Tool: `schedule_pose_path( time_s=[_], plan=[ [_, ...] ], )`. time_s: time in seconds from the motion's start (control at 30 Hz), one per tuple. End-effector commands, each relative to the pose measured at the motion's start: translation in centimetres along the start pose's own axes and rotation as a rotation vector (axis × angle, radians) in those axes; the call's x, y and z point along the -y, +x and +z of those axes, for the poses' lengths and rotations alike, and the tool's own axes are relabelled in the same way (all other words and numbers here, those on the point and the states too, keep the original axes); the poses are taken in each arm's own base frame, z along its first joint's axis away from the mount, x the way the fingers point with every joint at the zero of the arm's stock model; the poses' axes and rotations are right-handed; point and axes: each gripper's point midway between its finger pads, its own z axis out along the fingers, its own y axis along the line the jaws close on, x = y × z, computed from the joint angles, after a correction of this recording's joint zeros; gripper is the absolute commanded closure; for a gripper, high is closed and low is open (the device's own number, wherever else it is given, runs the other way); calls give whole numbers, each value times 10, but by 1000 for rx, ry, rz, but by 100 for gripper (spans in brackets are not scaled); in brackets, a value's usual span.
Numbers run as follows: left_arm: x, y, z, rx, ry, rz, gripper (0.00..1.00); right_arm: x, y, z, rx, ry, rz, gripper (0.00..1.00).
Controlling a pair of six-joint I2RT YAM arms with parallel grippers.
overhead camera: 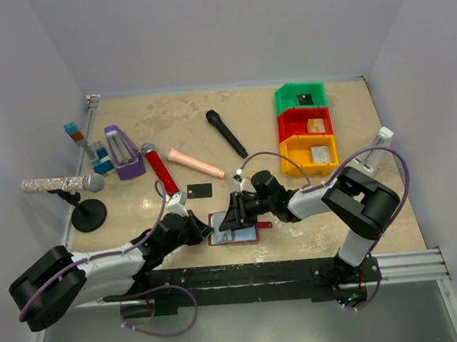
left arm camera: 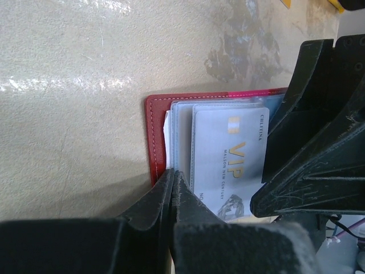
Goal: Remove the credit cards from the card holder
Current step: Remove the credit card from the card holder.
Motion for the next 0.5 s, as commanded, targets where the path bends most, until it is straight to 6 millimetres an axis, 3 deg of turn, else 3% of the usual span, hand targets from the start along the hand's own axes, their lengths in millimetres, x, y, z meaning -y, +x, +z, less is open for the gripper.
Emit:
schedule_pose_path(
  time_s=[0.0, 0.47],
  plan=[
    [-37, 21, -4, -59, -120, 13, 100, -16, -4, -7, 24, -43, -58, 62],
    [-45, 25, -4, -62, -136, 14, 100, -14, -3, -14, 34, -26, -61, 63]
  ],
)
